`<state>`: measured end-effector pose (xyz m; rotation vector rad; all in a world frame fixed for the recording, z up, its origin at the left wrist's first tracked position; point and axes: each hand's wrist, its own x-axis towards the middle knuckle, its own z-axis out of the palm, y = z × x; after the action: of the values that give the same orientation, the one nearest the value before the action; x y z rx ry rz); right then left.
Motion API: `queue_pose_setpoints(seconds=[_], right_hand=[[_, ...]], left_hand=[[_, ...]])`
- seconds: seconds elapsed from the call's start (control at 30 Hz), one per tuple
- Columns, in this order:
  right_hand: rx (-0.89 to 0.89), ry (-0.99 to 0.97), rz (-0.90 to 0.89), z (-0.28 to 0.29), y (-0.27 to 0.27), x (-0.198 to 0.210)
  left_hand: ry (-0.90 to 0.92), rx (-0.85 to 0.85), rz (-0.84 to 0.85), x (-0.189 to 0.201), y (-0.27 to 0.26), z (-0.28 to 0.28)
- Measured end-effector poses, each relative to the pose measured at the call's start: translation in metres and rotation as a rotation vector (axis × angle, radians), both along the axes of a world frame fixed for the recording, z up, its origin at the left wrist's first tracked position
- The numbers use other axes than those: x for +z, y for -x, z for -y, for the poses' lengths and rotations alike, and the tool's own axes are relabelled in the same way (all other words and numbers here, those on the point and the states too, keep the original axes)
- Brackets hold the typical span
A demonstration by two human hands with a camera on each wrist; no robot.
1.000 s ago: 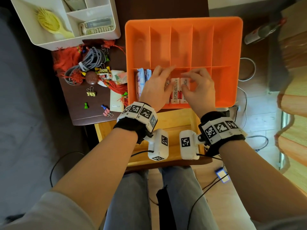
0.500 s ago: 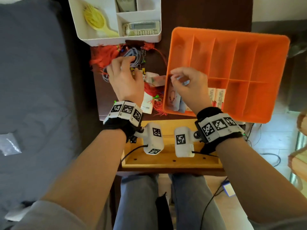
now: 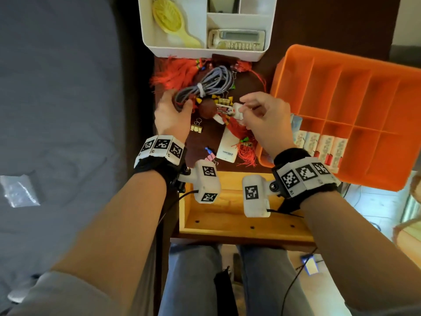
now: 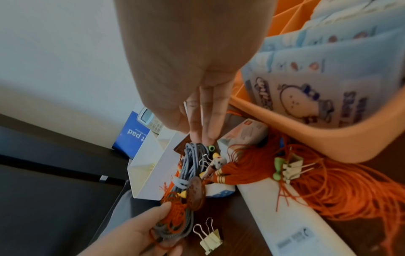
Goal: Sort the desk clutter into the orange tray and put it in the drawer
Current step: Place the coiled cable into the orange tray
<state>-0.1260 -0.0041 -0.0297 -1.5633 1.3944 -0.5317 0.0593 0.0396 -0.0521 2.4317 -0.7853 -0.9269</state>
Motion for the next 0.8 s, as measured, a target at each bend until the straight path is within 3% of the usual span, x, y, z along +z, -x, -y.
queue_pose_setpoints(seconds=[0.2,0.37,0.6,0.8], right_hand=[[0.137,-0.074,-0.051,0.000,-0.022,-0.006],[0.302,-0.064,-0.234,0.004,-0.048,-0.016],[0.427,-0.048,-0.491,0.010,-0.063,-0.023],[0.472,-0.030,-0.547,0.008,-0.061,-0.024]], left_hand=[[0.048,0.077,-0.247,-0.004,-0.008,-0.003],[0.047,0.121,-0.409,-0.009,-0.012,-0.005],[0.104,0.005,-0.392,-0.008,-0.012,-0.007],[0.184,-0.017,-0.352,-0.014,-0.015,-0.013]])
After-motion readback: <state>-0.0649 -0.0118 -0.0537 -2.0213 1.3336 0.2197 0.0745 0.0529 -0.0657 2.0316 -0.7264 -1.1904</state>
